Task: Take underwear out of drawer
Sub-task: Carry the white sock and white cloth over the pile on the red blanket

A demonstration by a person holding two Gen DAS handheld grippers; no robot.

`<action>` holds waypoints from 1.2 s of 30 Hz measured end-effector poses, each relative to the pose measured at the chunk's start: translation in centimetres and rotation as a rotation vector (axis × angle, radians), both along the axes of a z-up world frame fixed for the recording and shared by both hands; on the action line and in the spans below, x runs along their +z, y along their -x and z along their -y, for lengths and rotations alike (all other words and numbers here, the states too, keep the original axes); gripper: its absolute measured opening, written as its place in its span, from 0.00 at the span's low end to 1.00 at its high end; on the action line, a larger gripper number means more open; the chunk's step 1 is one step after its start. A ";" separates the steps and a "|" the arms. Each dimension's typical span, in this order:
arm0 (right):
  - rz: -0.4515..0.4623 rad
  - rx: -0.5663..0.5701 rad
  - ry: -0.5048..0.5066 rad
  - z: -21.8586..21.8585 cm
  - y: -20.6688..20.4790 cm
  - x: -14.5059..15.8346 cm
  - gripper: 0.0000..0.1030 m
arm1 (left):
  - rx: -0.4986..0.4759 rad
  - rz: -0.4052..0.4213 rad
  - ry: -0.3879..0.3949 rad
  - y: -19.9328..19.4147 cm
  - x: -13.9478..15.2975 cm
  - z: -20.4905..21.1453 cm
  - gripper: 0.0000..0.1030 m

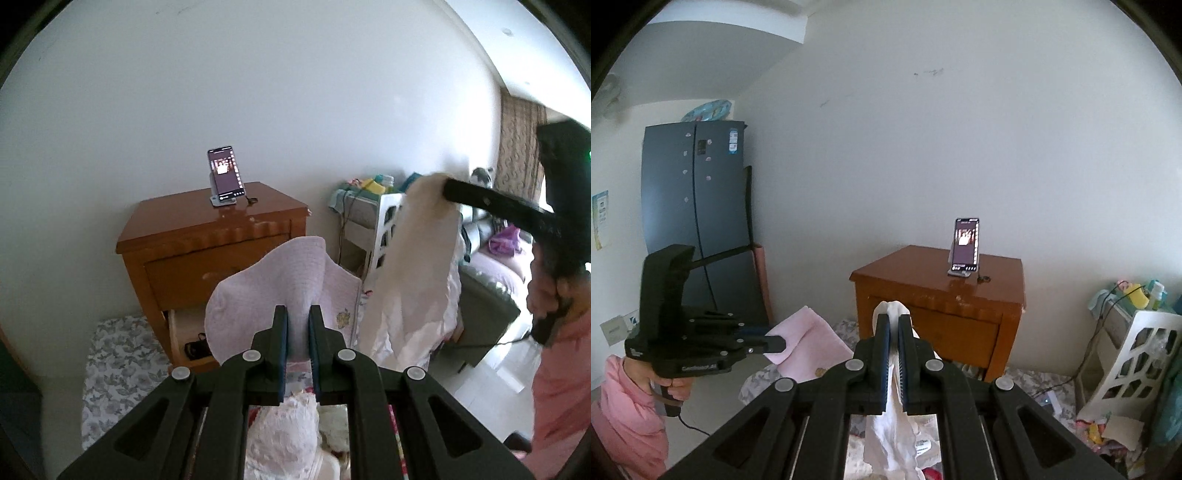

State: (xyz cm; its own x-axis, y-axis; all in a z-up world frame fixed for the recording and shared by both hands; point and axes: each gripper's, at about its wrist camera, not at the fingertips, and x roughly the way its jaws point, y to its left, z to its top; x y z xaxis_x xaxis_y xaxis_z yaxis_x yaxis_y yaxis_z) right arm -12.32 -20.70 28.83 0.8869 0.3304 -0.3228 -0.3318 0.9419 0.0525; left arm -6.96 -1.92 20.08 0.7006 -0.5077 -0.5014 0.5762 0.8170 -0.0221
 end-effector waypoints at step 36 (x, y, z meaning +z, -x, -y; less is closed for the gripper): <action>-0.413 0.183 0.070 -4.1 0.9 -20.2 0.05 | -0.143 -0.412 -0.253 5.2 -20.8 2.8 0.11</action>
State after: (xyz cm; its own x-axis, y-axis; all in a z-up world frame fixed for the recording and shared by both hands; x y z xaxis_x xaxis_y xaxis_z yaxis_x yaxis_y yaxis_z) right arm -13.23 -16.58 8.65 0.6084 0.4346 -0.6641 -0.4582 0.8756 0.1533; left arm -12.11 -4.67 -0.77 0.3509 -0.4109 -0.8414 0.6679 0.7397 -0.0827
